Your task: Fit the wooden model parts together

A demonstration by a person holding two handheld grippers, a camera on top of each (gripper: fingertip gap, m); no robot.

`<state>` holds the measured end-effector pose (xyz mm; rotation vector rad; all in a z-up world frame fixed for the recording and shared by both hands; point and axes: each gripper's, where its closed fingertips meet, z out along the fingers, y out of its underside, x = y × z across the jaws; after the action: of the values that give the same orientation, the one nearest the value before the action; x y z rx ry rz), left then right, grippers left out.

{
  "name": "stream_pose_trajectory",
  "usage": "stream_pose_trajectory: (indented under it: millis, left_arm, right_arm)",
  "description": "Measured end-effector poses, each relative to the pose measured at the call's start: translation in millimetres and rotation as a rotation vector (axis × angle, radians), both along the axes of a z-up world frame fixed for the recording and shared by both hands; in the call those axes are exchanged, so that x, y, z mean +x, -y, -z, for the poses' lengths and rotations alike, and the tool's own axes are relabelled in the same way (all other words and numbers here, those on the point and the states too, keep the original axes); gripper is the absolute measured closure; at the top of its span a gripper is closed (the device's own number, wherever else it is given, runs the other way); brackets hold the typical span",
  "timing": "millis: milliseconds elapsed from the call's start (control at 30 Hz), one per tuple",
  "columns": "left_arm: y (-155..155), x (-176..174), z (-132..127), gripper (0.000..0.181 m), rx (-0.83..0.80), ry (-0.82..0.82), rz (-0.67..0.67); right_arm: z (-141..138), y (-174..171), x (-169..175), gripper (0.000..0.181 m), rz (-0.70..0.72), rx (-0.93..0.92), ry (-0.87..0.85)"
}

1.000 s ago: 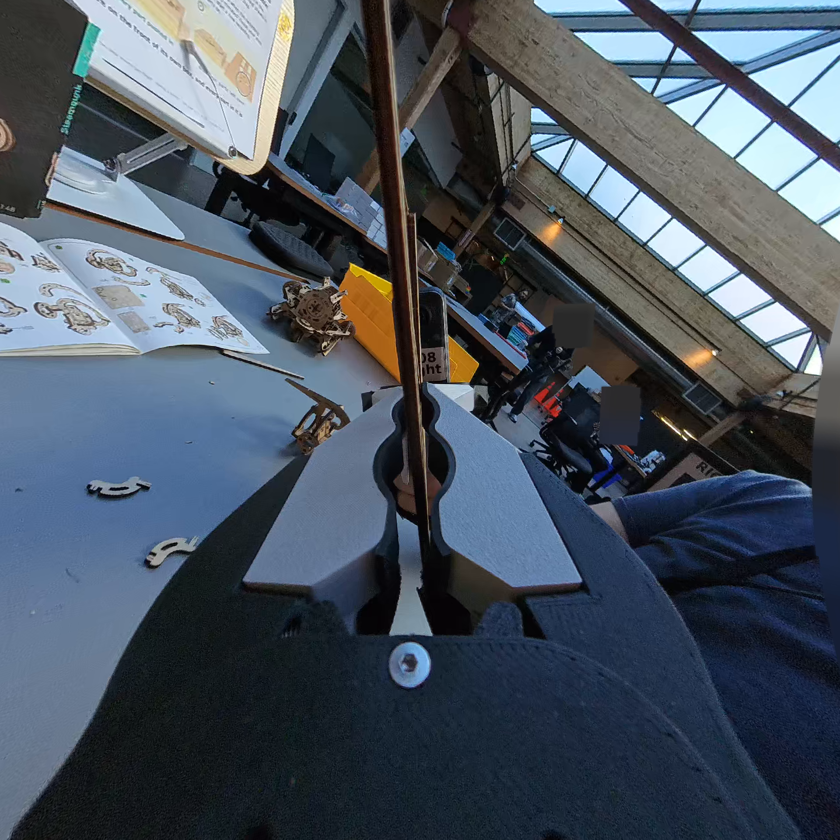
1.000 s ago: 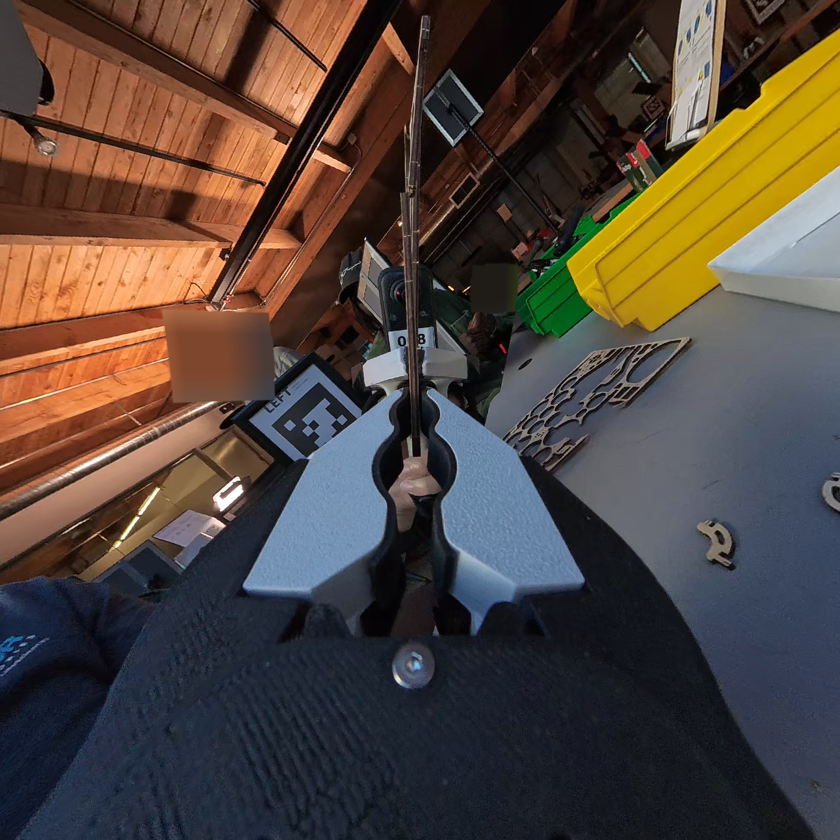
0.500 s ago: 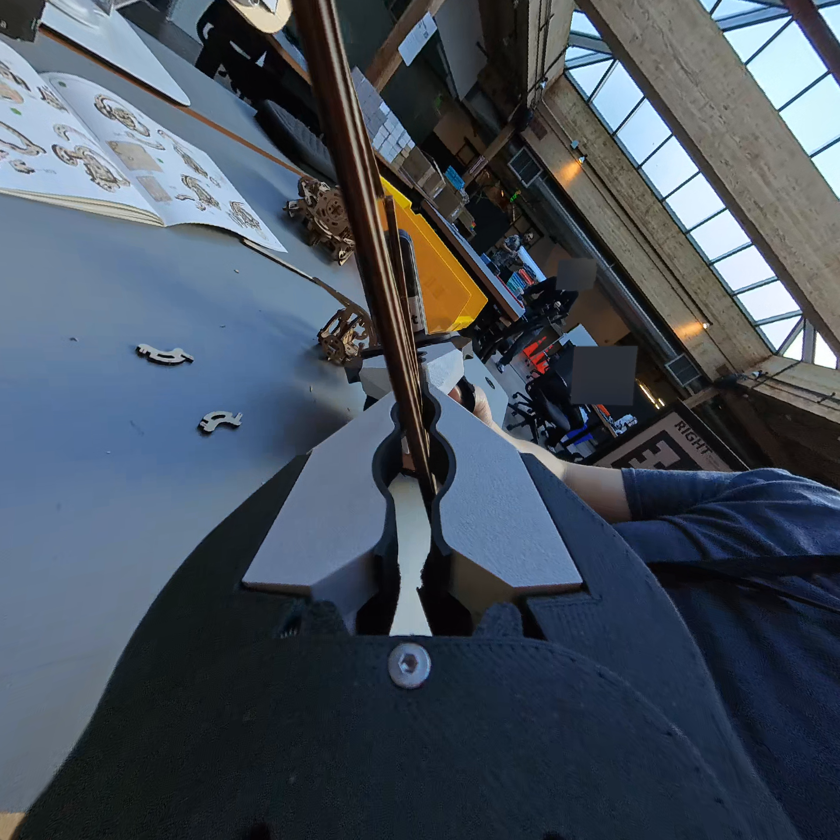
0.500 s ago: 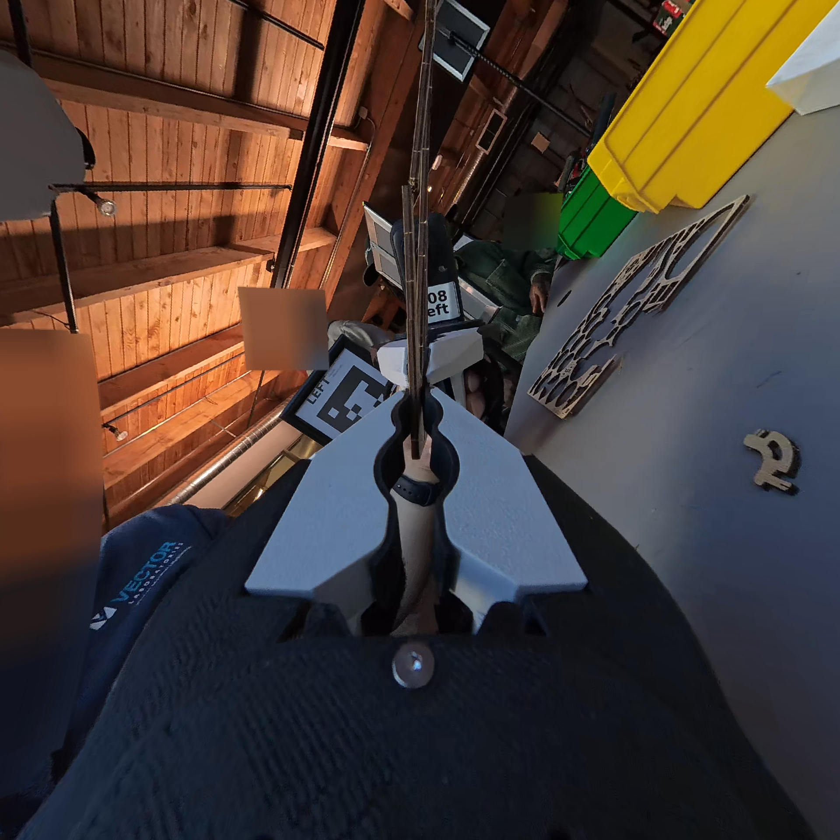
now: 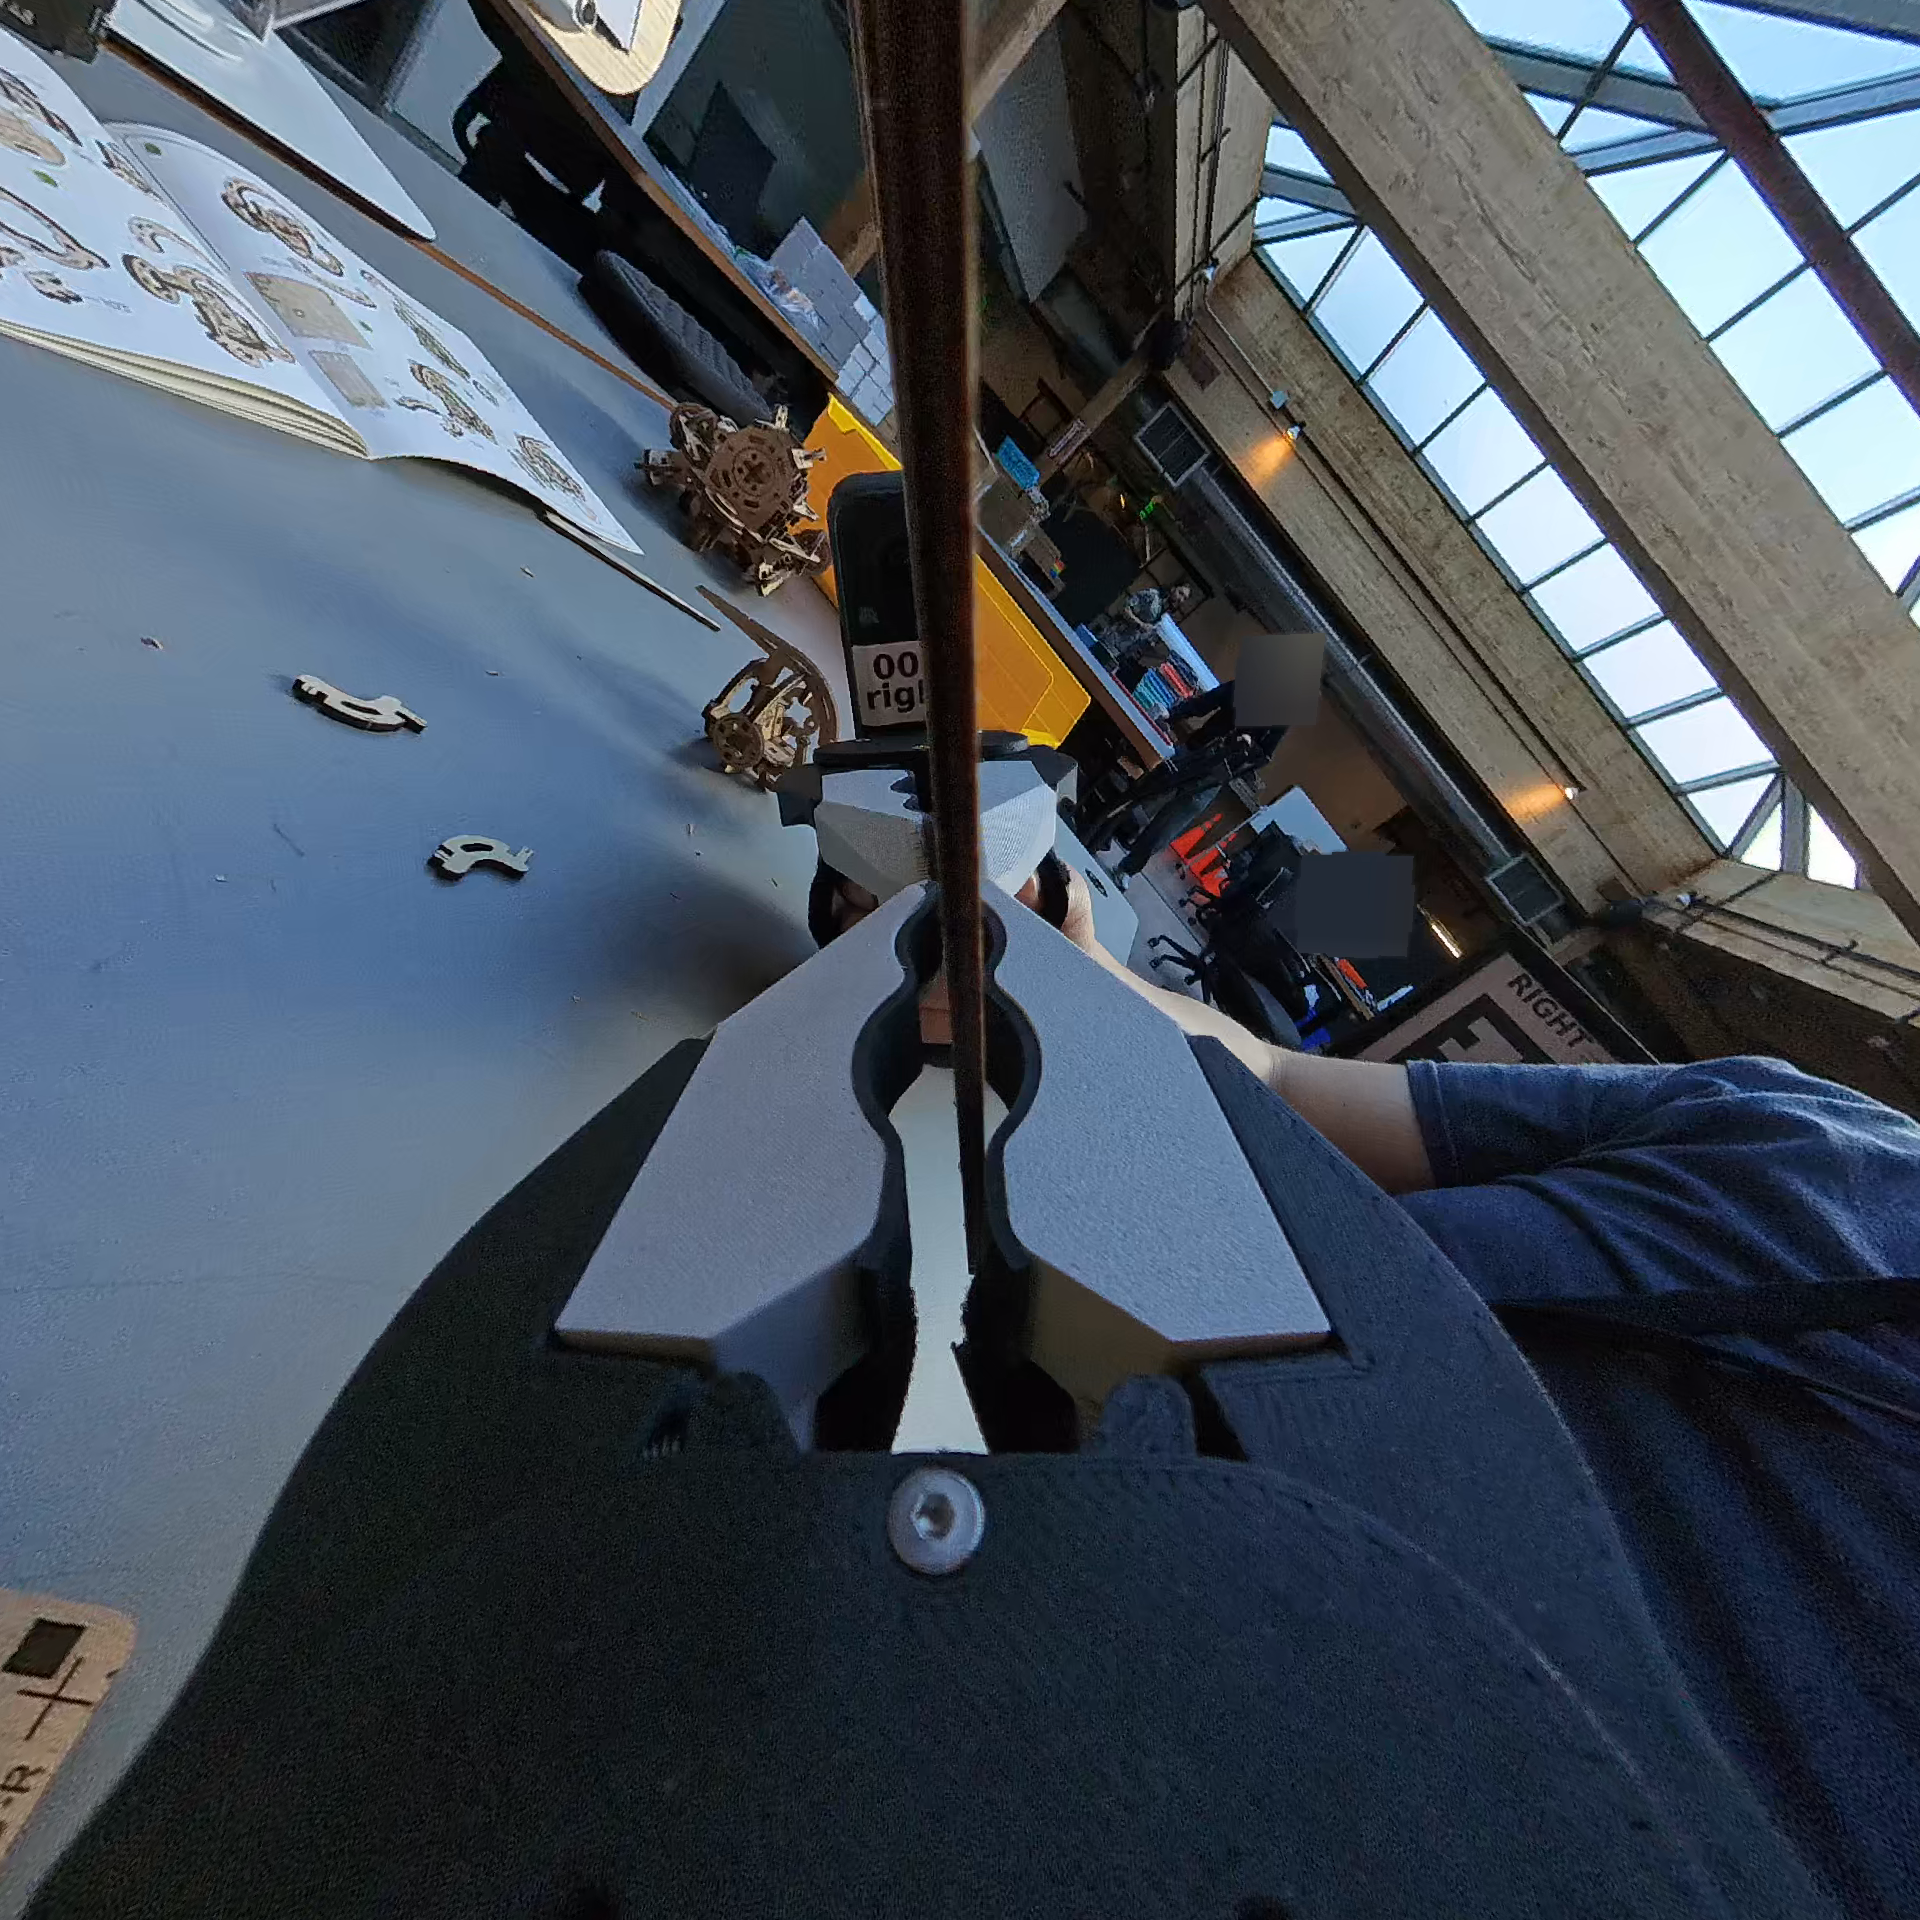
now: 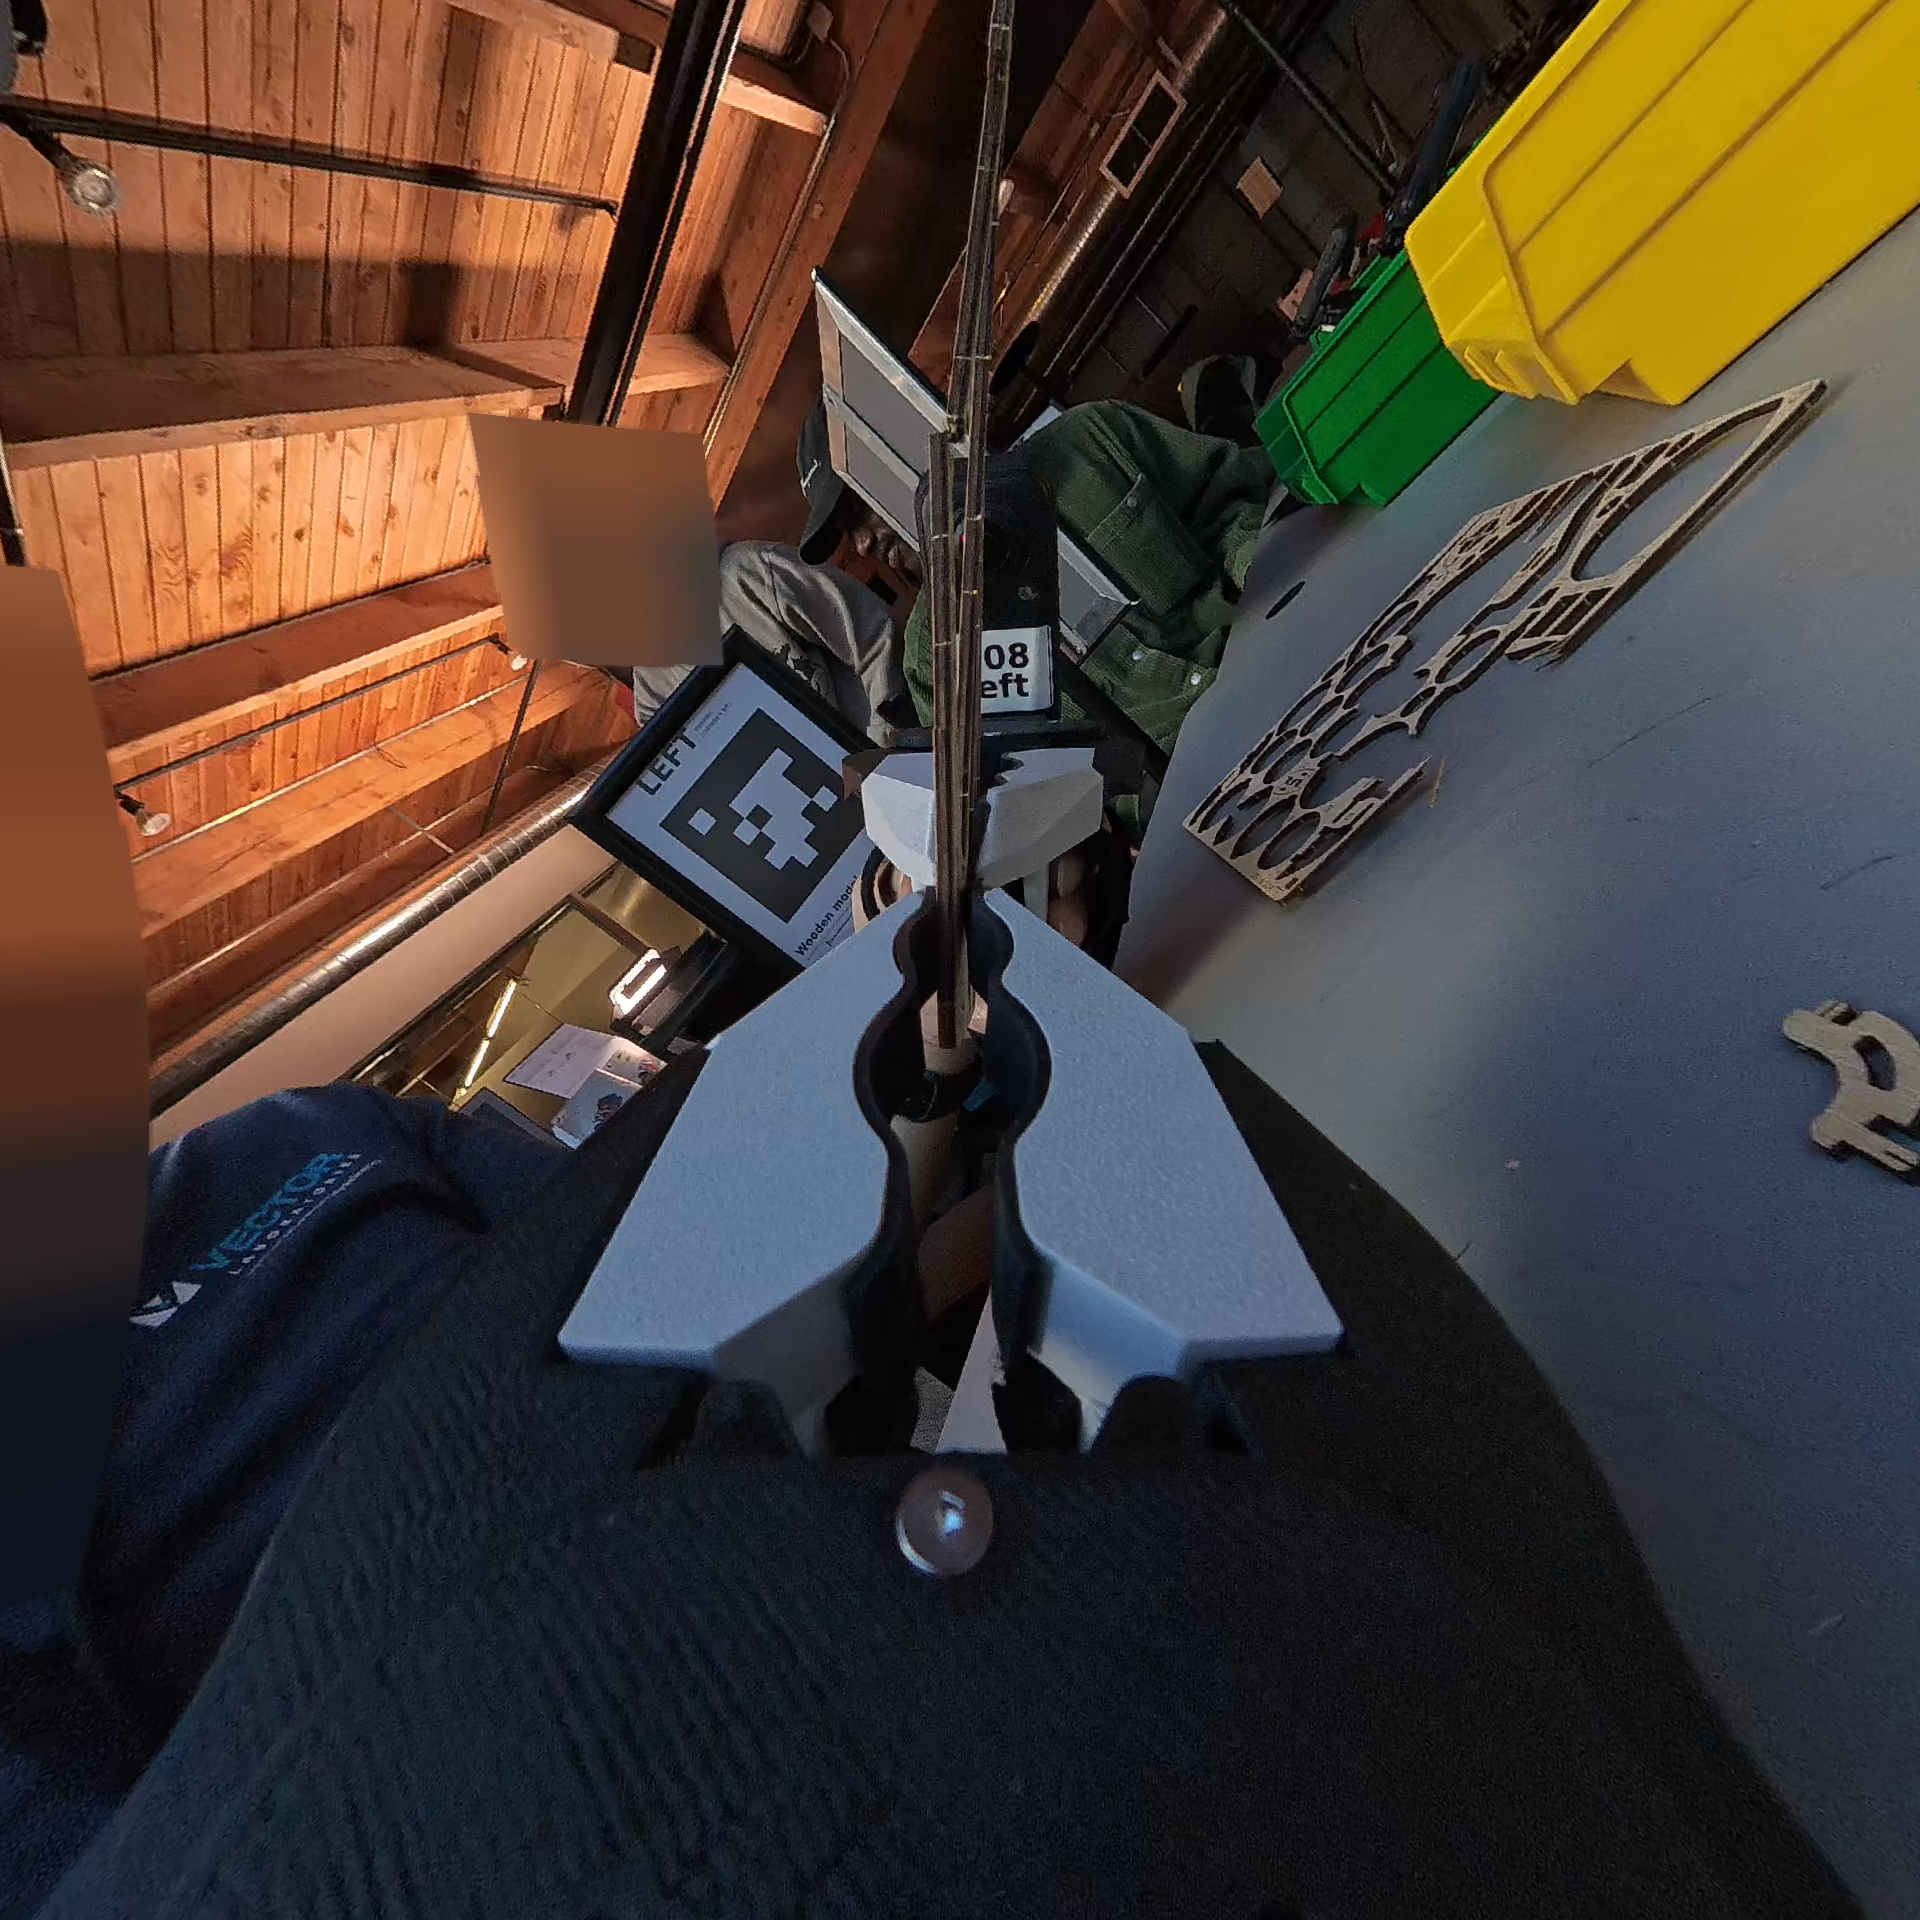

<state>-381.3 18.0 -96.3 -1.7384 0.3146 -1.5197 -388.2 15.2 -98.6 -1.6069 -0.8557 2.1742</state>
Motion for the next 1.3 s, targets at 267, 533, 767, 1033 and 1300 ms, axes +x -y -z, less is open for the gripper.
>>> stream_pose_trajectory:
  millis: [267,533,767,1033,1300]
  left_arm:
    - [-8.3,0.2,1.0,0.18,0.001,-0.011,-0.028]
    - [-11.8,-0.3,9.2,0.18,0.016,-0.105,-0.086]
    - [-7.5,-1.8,16.6,0.179,-0.005,-0.079,-0.093]
    - [-2.6,-6.0,22.8,0.179,0.007,-0.035,-0.09]
    - [1.3,-5.8,22.5,0.18,0.009,-0.001,-0.062]
  right_arm:
    - [0.6,-9.0,0.4,0.179,0.047,-0.012,0.022]
    - [12.2,-13.3,-1.0,0.176,0.097,0.086,0.124]
    - [18.6,-7.2,-1.8,0.18,0.044,0.042,0.14]
    - [24.6,-3.2,-4.8,0.18,0.025,0.061,0.167]
    - [24.9,0.3,-4.6,0.18,-0.027,0.024,0.162]
